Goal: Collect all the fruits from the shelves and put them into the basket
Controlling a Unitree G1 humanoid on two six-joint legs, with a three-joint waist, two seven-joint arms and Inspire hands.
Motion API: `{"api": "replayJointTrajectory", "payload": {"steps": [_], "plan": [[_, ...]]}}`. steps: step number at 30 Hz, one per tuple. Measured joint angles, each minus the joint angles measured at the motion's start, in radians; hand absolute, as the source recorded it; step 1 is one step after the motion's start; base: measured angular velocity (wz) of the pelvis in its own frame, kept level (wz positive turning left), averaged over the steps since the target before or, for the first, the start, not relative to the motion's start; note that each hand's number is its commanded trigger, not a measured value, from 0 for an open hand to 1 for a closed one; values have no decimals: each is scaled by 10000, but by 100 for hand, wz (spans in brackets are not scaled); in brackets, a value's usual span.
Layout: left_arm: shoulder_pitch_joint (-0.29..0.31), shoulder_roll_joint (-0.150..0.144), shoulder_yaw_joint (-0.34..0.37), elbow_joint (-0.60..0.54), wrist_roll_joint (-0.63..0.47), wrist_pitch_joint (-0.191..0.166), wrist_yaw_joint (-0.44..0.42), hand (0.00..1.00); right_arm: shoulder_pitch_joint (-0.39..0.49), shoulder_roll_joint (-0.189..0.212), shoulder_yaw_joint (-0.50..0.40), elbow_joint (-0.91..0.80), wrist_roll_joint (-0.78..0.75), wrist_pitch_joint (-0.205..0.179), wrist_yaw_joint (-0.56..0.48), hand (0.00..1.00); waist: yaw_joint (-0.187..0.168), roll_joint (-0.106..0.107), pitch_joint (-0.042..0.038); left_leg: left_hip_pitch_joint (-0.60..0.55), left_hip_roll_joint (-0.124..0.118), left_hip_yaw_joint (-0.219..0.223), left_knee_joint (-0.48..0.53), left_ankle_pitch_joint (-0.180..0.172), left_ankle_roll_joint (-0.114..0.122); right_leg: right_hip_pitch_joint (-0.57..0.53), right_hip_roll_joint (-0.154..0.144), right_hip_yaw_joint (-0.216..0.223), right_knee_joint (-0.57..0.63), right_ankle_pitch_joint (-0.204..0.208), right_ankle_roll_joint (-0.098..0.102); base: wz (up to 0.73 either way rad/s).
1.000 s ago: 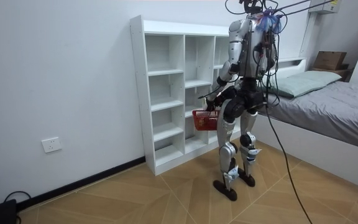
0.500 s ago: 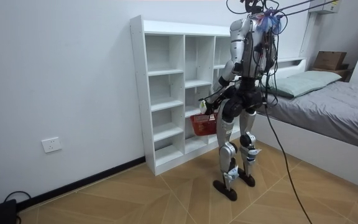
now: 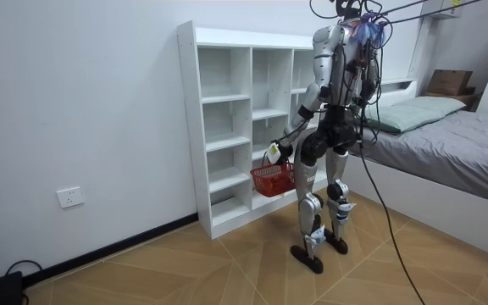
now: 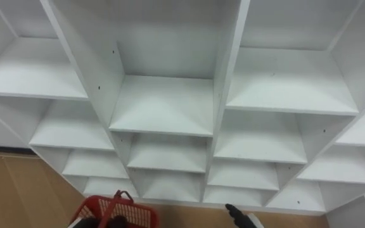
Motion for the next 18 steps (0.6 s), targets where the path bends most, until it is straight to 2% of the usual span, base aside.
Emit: {"api": "replayJointTrajectory", "payload": {"steps": [6,9,11,18], "plan": [[156,-32,366,203,-119,-1,358,100,116,113,-622,1073,1010,-70,-448,0,-120,46,-14,253,59,216,-144,-18,-25,84,88,255,-130,53,-17,-12],[246,-47,531,347,-125,0,640,100,156,308,-1159,1630,1601,-61,-553,0,-155,37,-23,257,101,329,-145,-68,-43,57,128,370,-138,53,-19,-11],[255,-164,1006,619,-116,19,788,100,160,429,-1414,1947,1941,-55,-547,0,-154,25,-17,320,133,440,-150,-89,-58,4,165,499,-129,65,-37,-16],[285,-286,1539,825,-122,209,832,100,-22,448,-1531,2885,3128,56,-373,0,-186,8,-35,407,151,521,-150,-164,-55,40,194,610,-107,67,-35,-6]]}}
